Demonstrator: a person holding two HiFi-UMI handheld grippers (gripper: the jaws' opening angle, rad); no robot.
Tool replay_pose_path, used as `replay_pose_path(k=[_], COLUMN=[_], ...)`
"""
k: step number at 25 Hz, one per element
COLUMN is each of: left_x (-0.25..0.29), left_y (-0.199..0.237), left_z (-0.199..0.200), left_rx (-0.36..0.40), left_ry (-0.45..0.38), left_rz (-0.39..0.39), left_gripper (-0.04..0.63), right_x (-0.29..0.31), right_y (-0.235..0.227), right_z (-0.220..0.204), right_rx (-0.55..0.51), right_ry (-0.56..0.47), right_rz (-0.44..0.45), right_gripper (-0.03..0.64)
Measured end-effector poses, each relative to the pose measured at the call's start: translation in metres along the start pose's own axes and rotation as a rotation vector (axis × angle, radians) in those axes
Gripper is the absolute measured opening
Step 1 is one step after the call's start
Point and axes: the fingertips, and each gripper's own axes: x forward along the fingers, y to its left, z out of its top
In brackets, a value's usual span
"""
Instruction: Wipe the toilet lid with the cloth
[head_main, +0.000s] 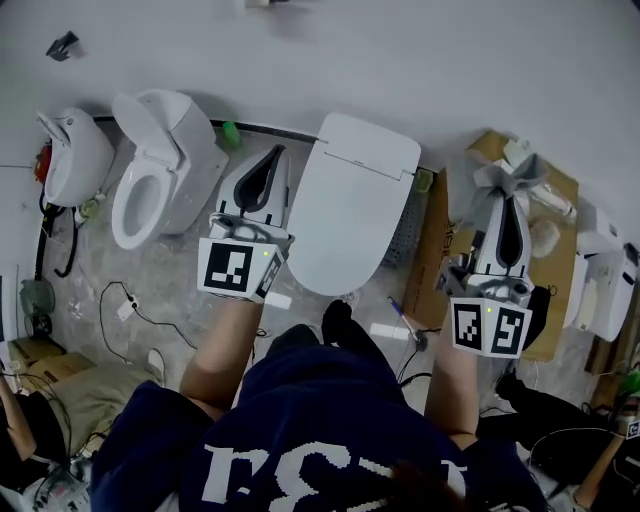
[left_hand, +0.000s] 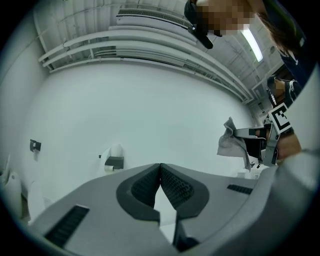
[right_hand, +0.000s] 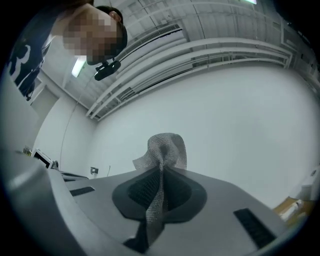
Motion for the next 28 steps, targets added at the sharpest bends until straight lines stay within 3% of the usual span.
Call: replay_pose_path(k=[6,12,17,23,28], left_x=[0.060,0.106,0.151,0.201,0.234], left_y=[0.022,0.054,0.089,0.108,0.137], left_z=[-0.027,-0.073,-0.113,-0.183,-0.238], left_rx=[-0.030,0.010,-0.042,-0.060,-0.074], left_ry=[-0.005,0.049,0.077,0.120,0.129], left_rz=[0.044,0.020,-0.022,-0.091,-0.139], left_gripper=[0.020,0.020,0.020,0.020,0.020], right_x=[0.062,0.103,0.142,0.169,0.206], right_y=[-0.024,-0.028,-0.023,-0.028,-0.004], right_z=[-0.049,-0.103,-0.153,-0.249,-0.338], right_rx=[0.029,0.037,0.028,0.065,0.092], right_ry=[0.051,0.121,0.154,0.216,0.268], right_rz=[0.019,-0.030,-0.102,-0.189,-0.185], right_gripper=[0.035,0.035,0.035,0.035,0.035])
